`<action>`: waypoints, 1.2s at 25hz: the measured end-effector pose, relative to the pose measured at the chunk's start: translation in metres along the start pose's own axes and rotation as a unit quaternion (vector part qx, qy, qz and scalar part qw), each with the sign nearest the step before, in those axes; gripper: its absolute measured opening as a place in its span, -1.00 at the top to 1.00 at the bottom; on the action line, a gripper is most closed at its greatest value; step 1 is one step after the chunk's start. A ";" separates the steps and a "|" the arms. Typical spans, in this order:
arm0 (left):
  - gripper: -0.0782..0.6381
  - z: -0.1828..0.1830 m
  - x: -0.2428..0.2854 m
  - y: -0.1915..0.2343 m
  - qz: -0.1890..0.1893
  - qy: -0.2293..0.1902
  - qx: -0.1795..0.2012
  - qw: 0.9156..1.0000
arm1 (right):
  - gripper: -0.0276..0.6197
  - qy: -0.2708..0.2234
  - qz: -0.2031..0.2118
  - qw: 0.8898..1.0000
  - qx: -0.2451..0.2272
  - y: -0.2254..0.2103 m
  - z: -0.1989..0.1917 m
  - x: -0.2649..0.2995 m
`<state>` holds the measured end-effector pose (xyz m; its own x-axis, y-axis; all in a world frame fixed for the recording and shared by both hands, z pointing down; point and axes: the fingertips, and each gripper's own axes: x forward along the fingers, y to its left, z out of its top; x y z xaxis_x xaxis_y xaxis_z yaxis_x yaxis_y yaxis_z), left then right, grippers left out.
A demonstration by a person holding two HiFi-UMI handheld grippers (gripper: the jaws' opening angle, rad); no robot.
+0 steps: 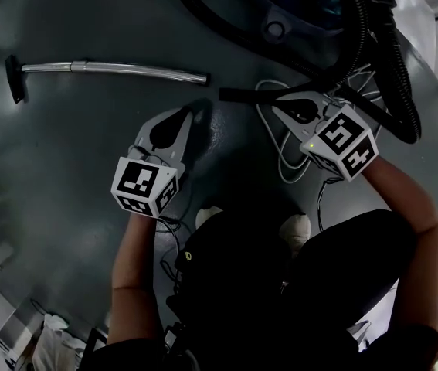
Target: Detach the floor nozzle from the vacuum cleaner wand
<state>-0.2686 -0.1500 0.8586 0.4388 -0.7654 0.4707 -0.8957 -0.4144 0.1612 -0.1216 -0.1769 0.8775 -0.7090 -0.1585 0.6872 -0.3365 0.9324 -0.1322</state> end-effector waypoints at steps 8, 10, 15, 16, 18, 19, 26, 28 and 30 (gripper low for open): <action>0.75 -0.042 0.015 -0.011 0.018 0.021 -0.033 0.999 | 0.92 -0.022 -0.010 0.999 0.024 0.000 -0.012 0.004; 0.75 -0.049 0.018 -0.015 0.019 0.026 -0.049 0.998 | 0.92 -0.020 -0.009 0.999 0.028 0.000 -0.015 0.006; 0.75 -0.055 0.023 -0.023 0.015 0.041 -0.066 0.997 | 0.92 -0.015 -0.005 0.999 0.033 -0.001 -0.021 0.008; 0.75 -0.056 0.023 -0.023 0.016 0.043 -0.067 0.997 | 0.92 -0.013 -0.004 0.999 0.039 -0.002 -0.022 0.009; 0.75 -0.058 0.024 -0.021 0.020 0.047 -0.070 0.996 | 0.92 -0.012 -0.003 0.999 0.053 -0.004 -0.024 0.010; 0.75 -0.059 0.024 -0.019 0.021 0.047 -0.071 0.996 | 0.92 -0.012 -0.003 0.998 0.057 -0.005 -0.024 0.011; 0.75 -0.056 0.029 -0.008 0.034 0.030 -0.069 0.997 | 0.92 -0.015 -0.005 0.998 0.060 -0.007 -0.023 0.013; 0.75 -0.055 0.031 -0.007 0.037 0.029 -0.072 0.996 | 0.92 -0.014 -0.007 0.998 0.060 -0.008 -0.024 0.014; 0.75 -0.055 0.032 -0.005 0.042 0.030 -0.077 0.996 | 0.92 -0.013 -0.008 0.998 0.062 -0.009 -0.024 0.014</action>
<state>-0.2542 -0.1456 0.9206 0.3604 -0.7619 0.5381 -0.9317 -0.2660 0.2475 -0.1141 -0.1794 0.9055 -0.7174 -0.1835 0.6720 -0.4213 0.8826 -0.2088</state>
